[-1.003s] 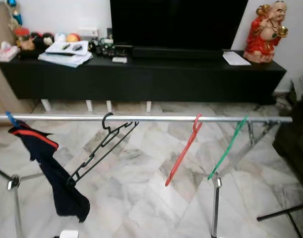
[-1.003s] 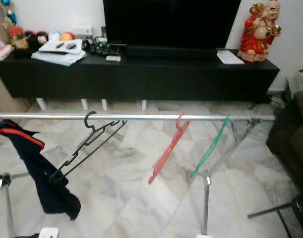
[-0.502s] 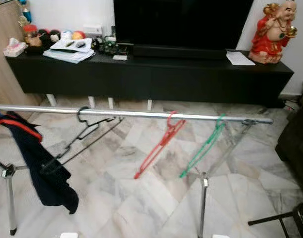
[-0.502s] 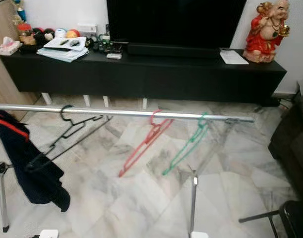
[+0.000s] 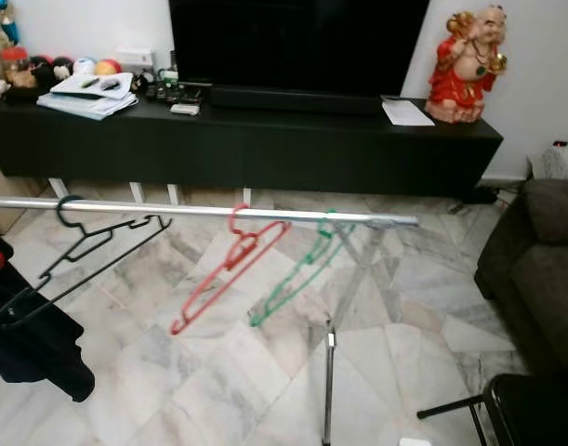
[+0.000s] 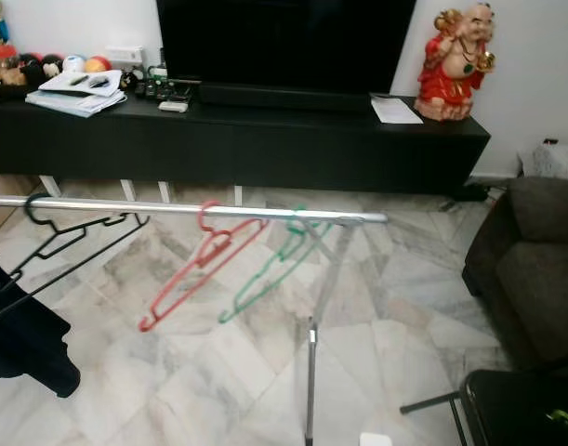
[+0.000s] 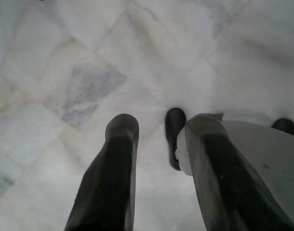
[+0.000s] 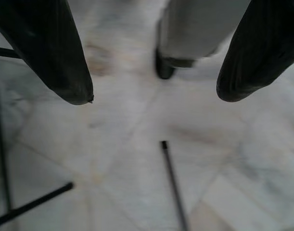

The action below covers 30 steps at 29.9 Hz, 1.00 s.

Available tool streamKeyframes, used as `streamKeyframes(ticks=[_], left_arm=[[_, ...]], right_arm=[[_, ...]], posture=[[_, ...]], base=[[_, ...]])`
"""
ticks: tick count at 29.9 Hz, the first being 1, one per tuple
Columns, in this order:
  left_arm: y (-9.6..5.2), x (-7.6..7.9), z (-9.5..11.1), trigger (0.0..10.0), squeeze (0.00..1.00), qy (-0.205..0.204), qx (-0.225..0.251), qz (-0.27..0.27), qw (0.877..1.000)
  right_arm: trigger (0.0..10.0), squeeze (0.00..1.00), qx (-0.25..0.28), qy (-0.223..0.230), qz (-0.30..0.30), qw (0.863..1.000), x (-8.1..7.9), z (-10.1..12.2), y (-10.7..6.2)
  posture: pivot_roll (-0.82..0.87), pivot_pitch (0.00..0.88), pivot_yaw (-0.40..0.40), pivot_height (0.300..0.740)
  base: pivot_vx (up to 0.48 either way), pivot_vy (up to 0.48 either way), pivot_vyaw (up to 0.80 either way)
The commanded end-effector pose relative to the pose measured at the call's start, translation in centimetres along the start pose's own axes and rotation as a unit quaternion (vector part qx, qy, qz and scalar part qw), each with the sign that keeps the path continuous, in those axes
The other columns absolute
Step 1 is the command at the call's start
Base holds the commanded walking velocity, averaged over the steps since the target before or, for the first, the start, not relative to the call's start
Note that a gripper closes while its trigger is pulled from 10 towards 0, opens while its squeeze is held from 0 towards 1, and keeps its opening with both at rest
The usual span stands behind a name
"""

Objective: Hang hanger

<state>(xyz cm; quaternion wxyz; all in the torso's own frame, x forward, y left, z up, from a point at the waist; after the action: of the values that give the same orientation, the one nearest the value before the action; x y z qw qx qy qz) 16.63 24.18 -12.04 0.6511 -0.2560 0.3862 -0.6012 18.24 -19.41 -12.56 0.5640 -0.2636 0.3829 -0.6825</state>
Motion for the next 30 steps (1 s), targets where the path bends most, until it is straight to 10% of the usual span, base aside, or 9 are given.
streamKeyframes(ticks=[1,30], left_arm=[[-0.2,-0.3,-0.8,10.0,0.00,-0.003,-0.010,0.002,1.000],[0.8,0.0,2.8,10.0,0.00,-0.002,0.013,0.000,1.000]], right_arm=[[10.0,0.00,-0.001,0.007,0.000,1.000,-0.3,0.1,0.1],[10.0,0.00,0.008,0.021,-0.001,1.000,-1.2,1.6,0.5]], posture=[[0.03,0.054,-0.029,0.740],[0.06,0.000,-0.008,0.740]], base=[[0.000,0.000,0.00],[0.000,0.000,-0.78]])
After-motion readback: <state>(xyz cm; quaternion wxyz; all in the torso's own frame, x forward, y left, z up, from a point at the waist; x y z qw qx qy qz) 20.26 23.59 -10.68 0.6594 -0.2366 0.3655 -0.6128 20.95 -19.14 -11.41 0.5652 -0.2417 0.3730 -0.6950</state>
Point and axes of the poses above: a point about 5 cm out from each wrist's last joint towards the gripper, its own y axis pointing out of the wrist towards the gripper, its own z axis along the axis of the wrist's last joint, x = y × z, the point moved 4 cm from there along y, pointing out of the wrist towards the gripper, and after that the axes turned 9 degrees about y, right-handed, at the moved point
